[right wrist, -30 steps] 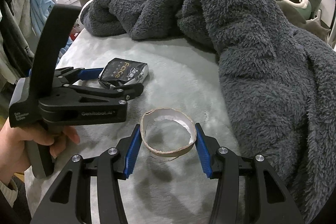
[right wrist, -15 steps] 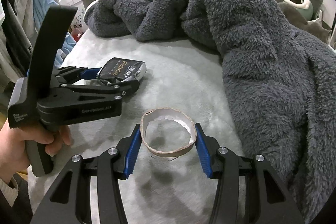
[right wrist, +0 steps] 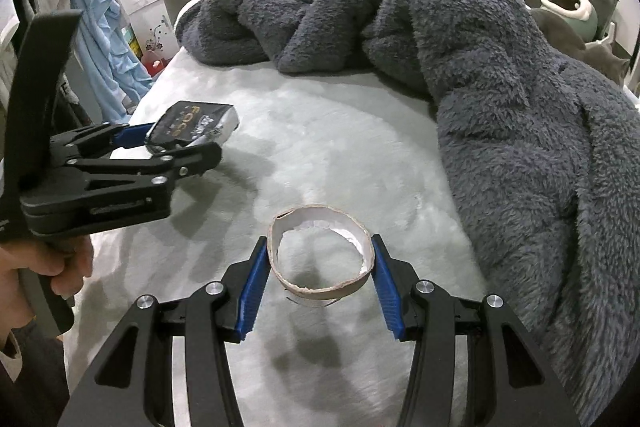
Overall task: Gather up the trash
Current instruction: 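Carry the tissue packet in the left tool and tape ring in the right tool to the bin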
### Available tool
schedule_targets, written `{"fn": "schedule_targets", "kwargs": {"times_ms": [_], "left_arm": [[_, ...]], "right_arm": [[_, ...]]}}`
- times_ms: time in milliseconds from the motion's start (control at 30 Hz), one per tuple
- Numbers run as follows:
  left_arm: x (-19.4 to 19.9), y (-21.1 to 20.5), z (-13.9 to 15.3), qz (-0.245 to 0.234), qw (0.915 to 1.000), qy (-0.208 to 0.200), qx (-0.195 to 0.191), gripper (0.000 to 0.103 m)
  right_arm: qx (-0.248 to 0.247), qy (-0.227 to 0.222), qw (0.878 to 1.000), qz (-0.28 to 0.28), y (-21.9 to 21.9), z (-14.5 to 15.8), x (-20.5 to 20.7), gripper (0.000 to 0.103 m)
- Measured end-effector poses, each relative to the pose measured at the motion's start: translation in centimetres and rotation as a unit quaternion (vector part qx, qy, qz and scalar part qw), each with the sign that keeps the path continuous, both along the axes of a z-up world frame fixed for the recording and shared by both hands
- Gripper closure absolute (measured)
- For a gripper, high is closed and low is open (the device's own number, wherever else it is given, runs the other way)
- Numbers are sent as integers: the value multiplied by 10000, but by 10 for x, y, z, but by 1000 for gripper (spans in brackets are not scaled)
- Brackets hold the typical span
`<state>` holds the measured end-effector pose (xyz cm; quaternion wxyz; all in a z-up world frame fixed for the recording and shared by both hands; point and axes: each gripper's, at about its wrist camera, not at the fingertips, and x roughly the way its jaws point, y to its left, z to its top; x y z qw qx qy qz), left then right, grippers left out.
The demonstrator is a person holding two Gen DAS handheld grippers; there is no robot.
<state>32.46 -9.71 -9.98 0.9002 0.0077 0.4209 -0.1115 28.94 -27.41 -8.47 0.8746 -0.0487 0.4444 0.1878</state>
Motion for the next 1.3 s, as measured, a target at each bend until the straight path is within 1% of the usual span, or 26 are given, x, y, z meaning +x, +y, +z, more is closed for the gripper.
{"fn": "schedule_targets", "kwargs": {"times_ms": [367, 633, 833, 1100, 1300], "left_arm": [[-48, 37, 18, 298, 9994, -38, -188, 30], [-85, 63, 32, 473, 9986, -118, -215, 30], [-109, 81, 38, 627, 9977, -159, -225, 30], [-137, 106, 41, 854, 9959, -148, -267, 30], [-153, 132, 38, 1132, 9931, -82, -289, 30]], "right_arm": [[-88, -83, 9998, 179, 20, 12, -27, 53], [72, -147, 9998, 149, 24, 33, -46, 53], [174, -181, 9992, 296, 46, 41, -70, 53], [218, -218, 9986, 427, 64, 49, -76, 52], [169, -244, 9975, 646, 95, 53, -77, 52]]}}
